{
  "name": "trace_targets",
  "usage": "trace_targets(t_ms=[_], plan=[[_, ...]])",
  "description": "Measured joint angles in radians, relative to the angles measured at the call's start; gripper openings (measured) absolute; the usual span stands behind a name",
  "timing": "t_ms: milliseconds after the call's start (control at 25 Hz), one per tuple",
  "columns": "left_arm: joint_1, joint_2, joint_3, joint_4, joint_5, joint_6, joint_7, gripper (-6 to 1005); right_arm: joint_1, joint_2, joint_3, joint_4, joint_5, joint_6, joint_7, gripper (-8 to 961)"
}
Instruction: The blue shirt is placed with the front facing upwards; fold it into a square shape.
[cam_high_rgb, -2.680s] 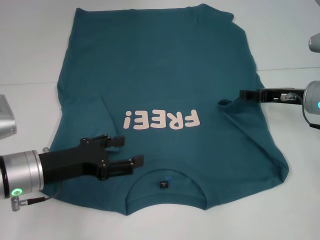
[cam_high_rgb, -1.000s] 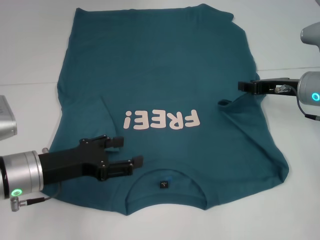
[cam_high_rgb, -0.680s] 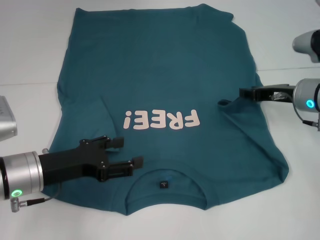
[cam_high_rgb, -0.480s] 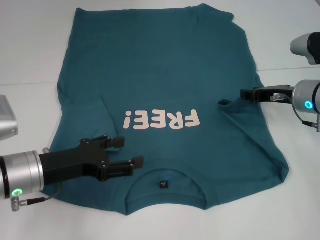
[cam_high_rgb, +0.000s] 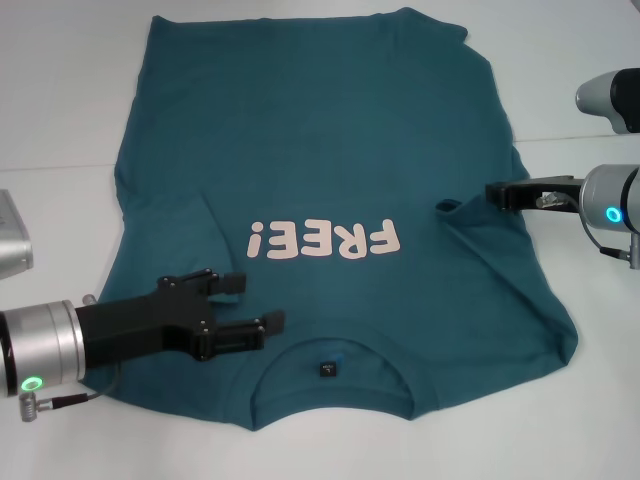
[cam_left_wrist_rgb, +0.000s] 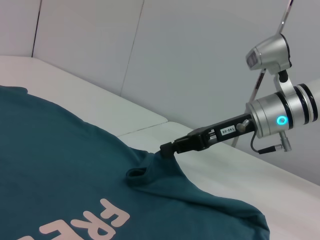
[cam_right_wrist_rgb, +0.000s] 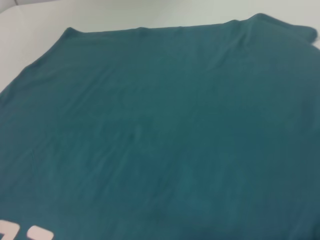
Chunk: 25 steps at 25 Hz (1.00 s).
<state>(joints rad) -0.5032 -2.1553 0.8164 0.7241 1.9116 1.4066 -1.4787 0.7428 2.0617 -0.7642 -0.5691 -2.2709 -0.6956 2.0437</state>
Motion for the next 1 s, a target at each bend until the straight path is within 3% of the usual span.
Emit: trace_targets(t_ms=[240, 560, 1000], plan=[[0.000, 0.000, 0.000, 0.000, 0.000, 0.000, 0.000, 869, 0.000, 0.000, 0.000, -0.007, 0.002, -0.036, 0.001, 14], [0.000, 0.000, 0.000, 0.001, -0.006, 0.000, 0.000, 869, 0.005, 0.007, 0.000, -0.025, 0.007, -0.142, -0.001, 11], [-0.001, -0.001, 0.000, 0.000, -0.006, -0.003, 0.000, 870, 0.043, 0.029, -0.019, -0.010, 0.007, -0.181, -0.010, 17]])
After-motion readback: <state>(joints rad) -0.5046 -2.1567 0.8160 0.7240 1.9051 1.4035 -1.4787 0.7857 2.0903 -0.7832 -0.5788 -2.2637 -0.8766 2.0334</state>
